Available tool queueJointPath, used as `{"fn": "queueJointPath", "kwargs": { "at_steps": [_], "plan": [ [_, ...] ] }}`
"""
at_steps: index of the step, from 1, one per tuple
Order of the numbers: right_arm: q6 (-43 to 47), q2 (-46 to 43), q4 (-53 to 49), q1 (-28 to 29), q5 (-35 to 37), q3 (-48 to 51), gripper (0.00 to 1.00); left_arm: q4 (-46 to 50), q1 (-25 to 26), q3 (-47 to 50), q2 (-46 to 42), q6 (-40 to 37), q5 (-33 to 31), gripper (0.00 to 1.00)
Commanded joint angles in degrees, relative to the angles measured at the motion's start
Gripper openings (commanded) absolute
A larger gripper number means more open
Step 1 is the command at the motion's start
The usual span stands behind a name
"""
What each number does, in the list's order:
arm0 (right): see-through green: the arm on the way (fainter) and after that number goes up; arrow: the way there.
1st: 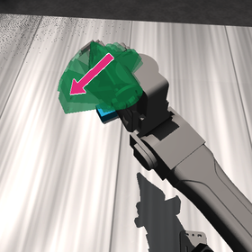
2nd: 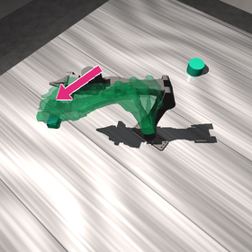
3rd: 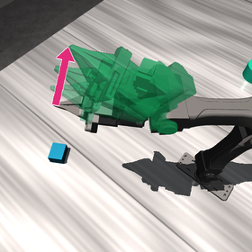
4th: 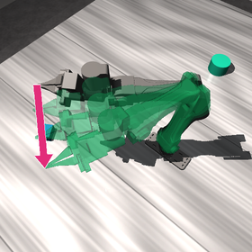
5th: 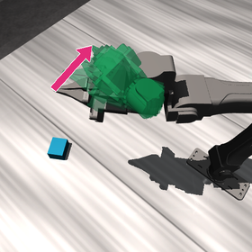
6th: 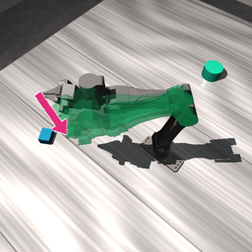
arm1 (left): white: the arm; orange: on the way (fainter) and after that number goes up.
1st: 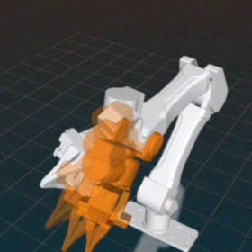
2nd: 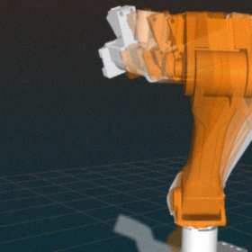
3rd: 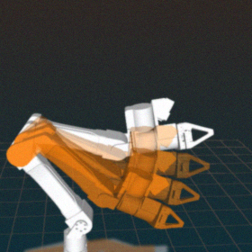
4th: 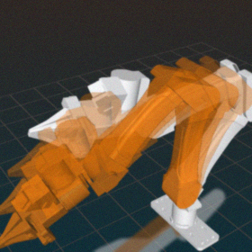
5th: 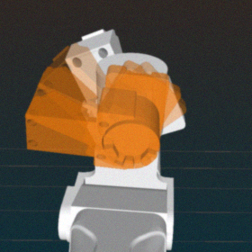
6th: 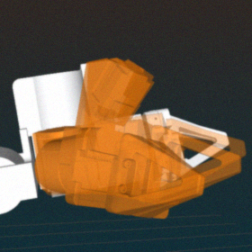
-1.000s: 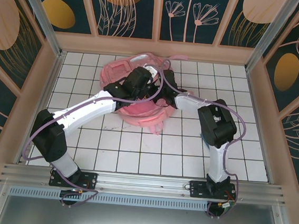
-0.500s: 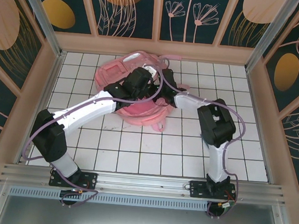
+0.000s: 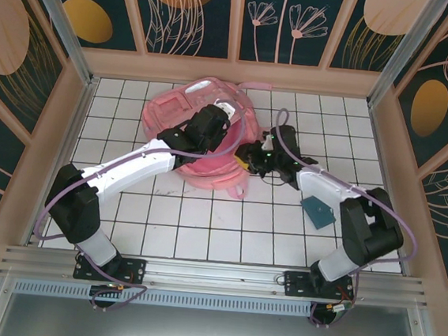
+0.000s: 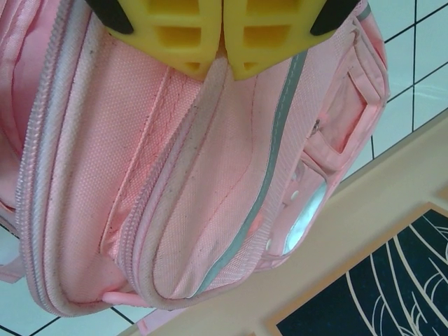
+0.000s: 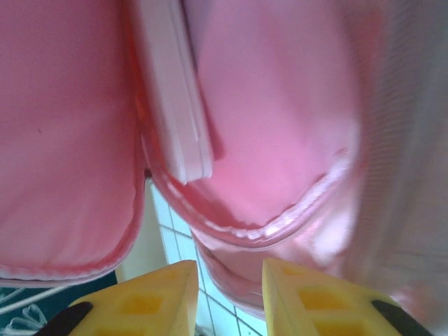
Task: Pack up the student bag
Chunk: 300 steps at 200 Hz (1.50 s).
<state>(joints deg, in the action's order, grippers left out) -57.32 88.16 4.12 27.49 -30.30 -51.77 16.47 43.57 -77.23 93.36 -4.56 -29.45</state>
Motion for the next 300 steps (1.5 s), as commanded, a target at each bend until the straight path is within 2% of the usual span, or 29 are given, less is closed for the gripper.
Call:
{"fn": "queueJointPath", "kwargs": {
  "at_steps": [1, 9, 28, 49, 74, 92, 121, 161, 212, 222, 234, 245, 255, 281, 300],
  "plan": [
    [5.47, -8.09, -10.65, -2.83, 8.4, 0.52, 0.38, -5.74, 0.46, 0.35, -2.34, 2.31, -1.49, 0.0],
    [6.88, -10.99, -14.99, -4.37, 12.23, 0.83, 0.43, -5.83, 0.55, 1.01, -2.63, 2.93, -1.18, 0.0],
    [10.2, -16.36, -26.3, -9.08, 23.33, 2.2, 0.61, -5.74, 0.55, 2.35, -3.09, 4.63, -0.27, 0.0],
    [13.78, -19.24, -36.34, -13.83, 30.75, 4.24, 0.72, -5.93, 0.53, 3.93, -3.71, 6.17, 0.21, 0.0],
    [15.66, -21.23, -42.53, -16.72, 35.54, 7.82, 0.77, -6.05, 0.47, 5.26, -4.41, 7.4, 0.5, 0.0],
    [15.61, -22.45, -43.36, -18.45, 37.08, 10.9, 0.79, -6.01, 0.54, 5.85, -4.75, 7.86, 1.04, 0.0],
    [15.59, -21.93, -41.62, -20.33, 36.51, 14.41, 0.8, -6.01, 0.55, 6.48, -5.29, 8.12, 1.19, 0.0],
    [14.55, -17.91, -34.36, -20.37, 29.12, 17.54, 0.8, -5.92, 0.52, 6.83, -5.64, 8.1, 1.21, 0.0],
    [13.28, -11.67, -25.06, -16.34, 19.99, 15.15, 0.76, -6.01, 0.55, 6.74, -5.12, 8.34, 1.75, 0.0],
    [12.68, -11.13, -22.4, -15.5, 17.15, 14.4, 0.76, -6.05, 0.53, 6.74, -5.04, 8.53, 1.84, 0.0],
    [12.33, -9.96, -17.54, -15.36, 9.78, 14.01, 0.76, -6.05, 0.55, 6.67, -4.86, 8.71, 2.16, 0.0],
    [12.89, -8.86, -16.85, -15.2, 6.42, 12.28, 0.74, -6.02, 0.54, 6.49, -4.6, 8.93, 2.42, 0.0],
    [15.07, -8.75, -19.43, -15.13, 7.7, 10.0, 0.74, -5.6, 0.49, 6.11, -4.34, 9.25, 2.68, 0.0],
    [21.69, -11.95, -26.63, -15.27, 18.98, 7.35, 0.74, -5.26, 0.55, 5.93, -4.41, 9.48, 3.17, 0.0],
    [28.61, -12.54, -30.97, -13.39, 25.27, 6.59, 0.68, -5.48, 0.5, 5.96, -4.41, 9.45, 3.29, 0.0]
  ]
}}
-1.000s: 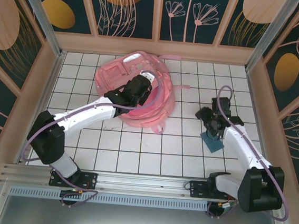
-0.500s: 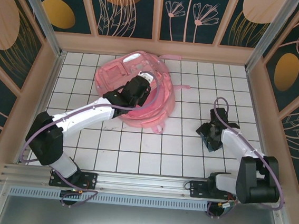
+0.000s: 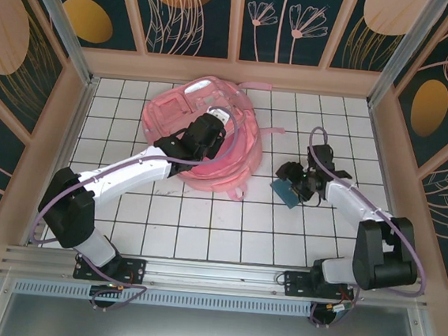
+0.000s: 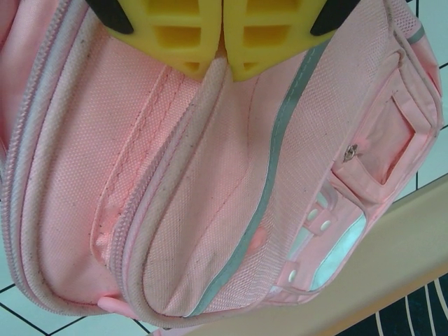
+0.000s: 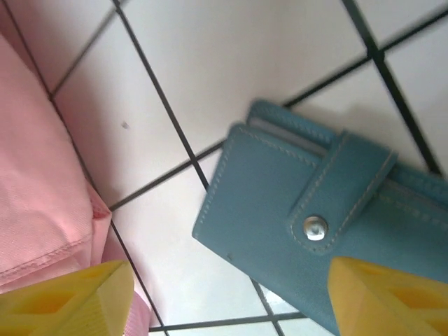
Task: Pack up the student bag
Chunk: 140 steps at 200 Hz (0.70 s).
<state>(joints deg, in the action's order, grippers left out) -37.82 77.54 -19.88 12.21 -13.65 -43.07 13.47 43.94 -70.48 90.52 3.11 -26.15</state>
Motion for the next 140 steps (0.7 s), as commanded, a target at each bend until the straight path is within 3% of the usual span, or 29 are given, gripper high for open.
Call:
{"fn": "queueJointPath", "kwargs": {
  "at_steps": [1, 30, 61, 140],
  "plan": [
    [9.45, -1.89, -7.25, 2.09, 9.07, -2.2, 0.68, -2.49, 0.15, -0.8, -1.57, 1.75, -0.07, 0.0],
    [16.73, 1.55, -14.07, 10.67, 21.89, -4.77, 0.62, -2.31, 0.18, -1.13, -1.31, 1.46, -1.06, 0.0],
    [18.99, 6.91, -15.82, 16.09, 25.13, -8.86, 0.57, -0.79, 0.1, -1.85, -1.1, 1.59, -3.39, 0.0],
    [22.87, 16.11, -14.56, 16.49, 21.83, -11.79, 0.6, -0.82, 0.02, 0.43, -3.32, 2.29, -4.77, 0.0]
  ]
}}
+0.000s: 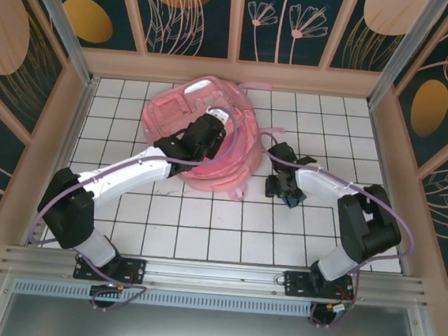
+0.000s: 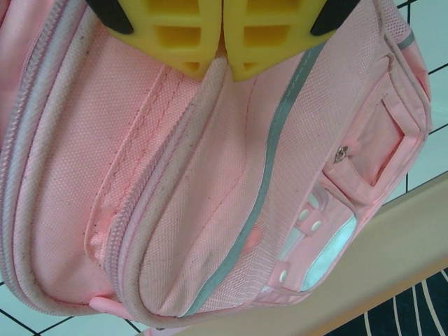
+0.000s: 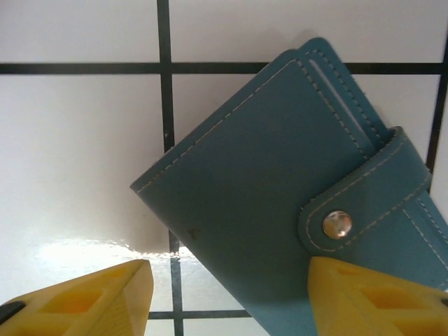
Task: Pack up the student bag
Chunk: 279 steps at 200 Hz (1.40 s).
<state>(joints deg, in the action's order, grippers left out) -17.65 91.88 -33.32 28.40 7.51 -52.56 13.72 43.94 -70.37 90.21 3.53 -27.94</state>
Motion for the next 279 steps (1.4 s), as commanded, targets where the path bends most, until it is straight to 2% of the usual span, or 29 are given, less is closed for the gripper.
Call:
{"fn": "queueJointPath", "kwargs": {
  "at_steps": [1, 31, 72, 107, 139, 173, 216, 232, 245, 279],
  "plan": [
    [2.75, 1.88, -1.08, 0.27, 0.67, -2.38, 0.6, -1.06, 0.06, 0.32, -3.02, 1.85, -2.99, 0.0],
    [3.07, 4.54, -0.54, -0.58, 1.48, -2.77, 0.55, -1.04, 0.06, 0.39, -3.16, 1.66, -3.09, 0.0],
    [0.38, 3.84, 0.25, -2.72, 2.51, -3.12, 0.3, -1.06, 0.09, 0.5, -3.33, 1.55, -3.3, 0.0],
    [-2.11, -3.07, 2.22, -4.14, 0.41, -3.23, 0.19, -1.14, 0.08, 0.17, -3.3, 1.37, -3.19, 0.0],
    [-4.55, -9.78, 4.13, -8.05, -2.25, -2.11, 0.03, -1.23, 0.08, -0.2, -3.06, 1.13, -3.04, 0.0],
    [-5.49, -17.02, 5.36, -11.15, -6.4, -2.28, 0.0, -1.19, 0.06, -0.52, -3.17, 1.04, -3.25, 0.0],
    [-7.6, -24.26, 13.44, -13.22, -28.74, -2.12, 0.0, -0.21, -0.39, -2.07, -2.94, 2.04, -2.79, 0.0],
    [-11.93, -24.91, 19.19, -13.27, -37.29, -0.57, 0.0, 0.26, -0.78, -2.62, -3.04, 2.49, -2.83, 0.0],
    [-17.33, -24.53, 27.88, -13.07, -44.06, 2.3, 0.0, 0.26, -1.12, -2.97, -3.25, 2.86, -2.73, 0.0],
    [-27.45, -19.47, 47.28, -8.74, -50.48, 7.29, 0.0, 0.26, -1.39, -4.83, -3.31, 3.65, -2.34, 0.0]
  ]
}}
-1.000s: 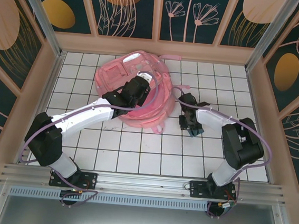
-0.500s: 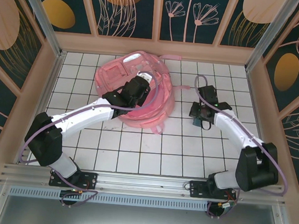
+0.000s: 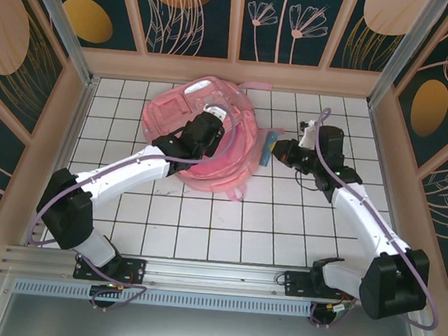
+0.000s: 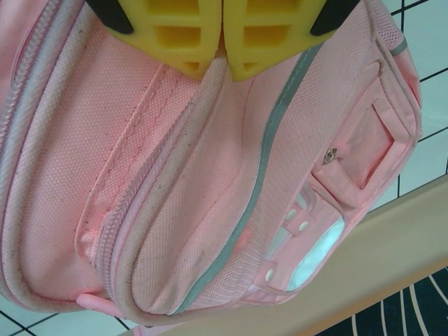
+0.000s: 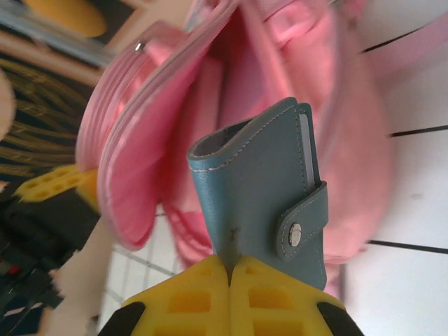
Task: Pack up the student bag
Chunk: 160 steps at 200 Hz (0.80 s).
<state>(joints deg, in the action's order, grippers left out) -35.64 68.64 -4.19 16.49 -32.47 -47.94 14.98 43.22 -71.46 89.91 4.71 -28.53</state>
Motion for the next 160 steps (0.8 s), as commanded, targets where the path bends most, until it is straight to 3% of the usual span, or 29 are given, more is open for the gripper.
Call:
{"fn": "queueJointPath", "kwargs": {
  "at_steps": [1, 35, 72, 141, 160],
  "plan": [
    [-9.59, 4.08, 18.5, 3.27, -10.6, 2.68, 0.0, -1.01, -0.63, -3.8, -3.0, 2.49, -1.72, 0.0],
    [-14.14, 14.16, 28.29, 8.29, -11.66, -0.76, 0.0, -0.74, -0.77, -5.07, -2.79, 3.24, -1.94, 0.0],
    [-17.84, 24.77, 34.07, 9.28, -8.92, -6.32, 0.0, -0.17, -0.82, -5.76, -2.89, 3.86, -2.32, 0.0],
    [-18.23, 36.33, 27.04, 9.6, -0.16, -18.74, 0.0, 0.49, -0.86, -6.23, -3.05, 4.25, -2.41, 0.0],
    [-19.83, 39.99, 28.15, 9.73, -4.33, -22.09, 0.16, 0.62, -0.86, -6.48, -2.77, 4.34, -2.78, 0.0]
  ]
}}
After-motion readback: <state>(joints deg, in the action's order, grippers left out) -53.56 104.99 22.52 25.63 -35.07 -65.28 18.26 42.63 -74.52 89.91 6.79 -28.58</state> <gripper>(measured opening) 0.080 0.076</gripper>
